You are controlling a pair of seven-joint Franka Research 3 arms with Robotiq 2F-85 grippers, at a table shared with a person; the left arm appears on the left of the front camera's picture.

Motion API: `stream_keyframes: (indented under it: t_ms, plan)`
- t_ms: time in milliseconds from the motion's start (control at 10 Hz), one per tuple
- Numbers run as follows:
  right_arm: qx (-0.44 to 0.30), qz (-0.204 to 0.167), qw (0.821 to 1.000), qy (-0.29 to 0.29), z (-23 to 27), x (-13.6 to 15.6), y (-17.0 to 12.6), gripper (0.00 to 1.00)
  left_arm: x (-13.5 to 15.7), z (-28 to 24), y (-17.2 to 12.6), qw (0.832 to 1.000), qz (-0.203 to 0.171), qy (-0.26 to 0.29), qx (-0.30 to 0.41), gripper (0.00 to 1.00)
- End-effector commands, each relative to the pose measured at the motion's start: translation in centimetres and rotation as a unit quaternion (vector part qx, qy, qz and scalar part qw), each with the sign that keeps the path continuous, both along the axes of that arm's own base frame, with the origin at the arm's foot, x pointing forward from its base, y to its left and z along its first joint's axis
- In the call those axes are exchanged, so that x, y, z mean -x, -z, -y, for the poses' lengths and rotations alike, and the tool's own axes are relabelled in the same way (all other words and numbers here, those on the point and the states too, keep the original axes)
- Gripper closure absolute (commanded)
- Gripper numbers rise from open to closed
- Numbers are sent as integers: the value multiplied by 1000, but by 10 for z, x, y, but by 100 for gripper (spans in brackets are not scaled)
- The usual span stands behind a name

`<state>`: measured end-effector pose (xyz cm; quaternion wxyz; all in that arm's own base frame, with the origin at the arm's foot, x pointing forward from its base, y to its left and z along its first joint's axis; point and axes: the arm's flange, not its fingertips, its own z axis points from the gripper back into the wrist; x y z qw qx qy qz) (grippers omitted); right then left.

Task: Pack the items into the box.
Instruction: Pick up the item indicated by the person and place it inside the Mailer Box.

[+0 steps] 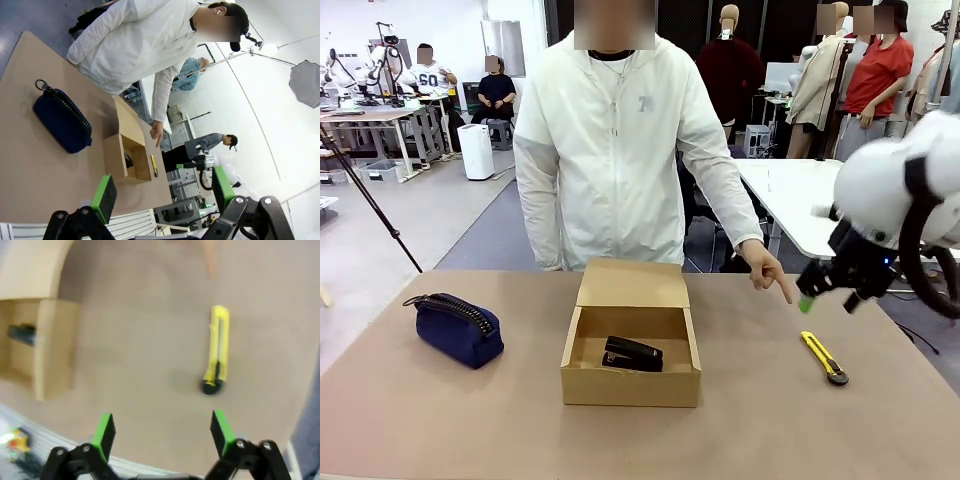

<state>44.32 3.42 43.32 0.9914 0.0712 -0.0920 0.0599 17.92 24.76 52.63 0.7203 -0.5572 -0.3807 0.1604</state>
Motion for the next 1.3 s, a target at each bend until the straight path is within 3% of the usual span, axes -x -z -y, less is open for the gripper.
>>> stream_keyframes:
  t_ms: [0,100,200,400,500,800,1200]
  plan:
    - [196,-146,970,-15,12,-15,0,0,0,0,-1,1000,14,0,2,0]
    - [184,-134,974,0,19,-13,-4,0,0,0,-1,1000,14,0,2,0]
    - [68,-38,997,8,8,-3,17,0,0,0,-1,1000,14,0,2,0]
    - [68,-38,997,8,8,-3,17,0,0,0,-1,1000,14,0,2,0]
    - [120,-72,990,19,18,-6,19,0,0,0,-1,1000,14,0,2,0]
    - [105,-82,989,65,26,-36,66,0,0,0,-1,1000,14,0,2,0]
    - [92,-86,990,63,34,-74,112,0,0,0,-1,1000,14,0,2,0]
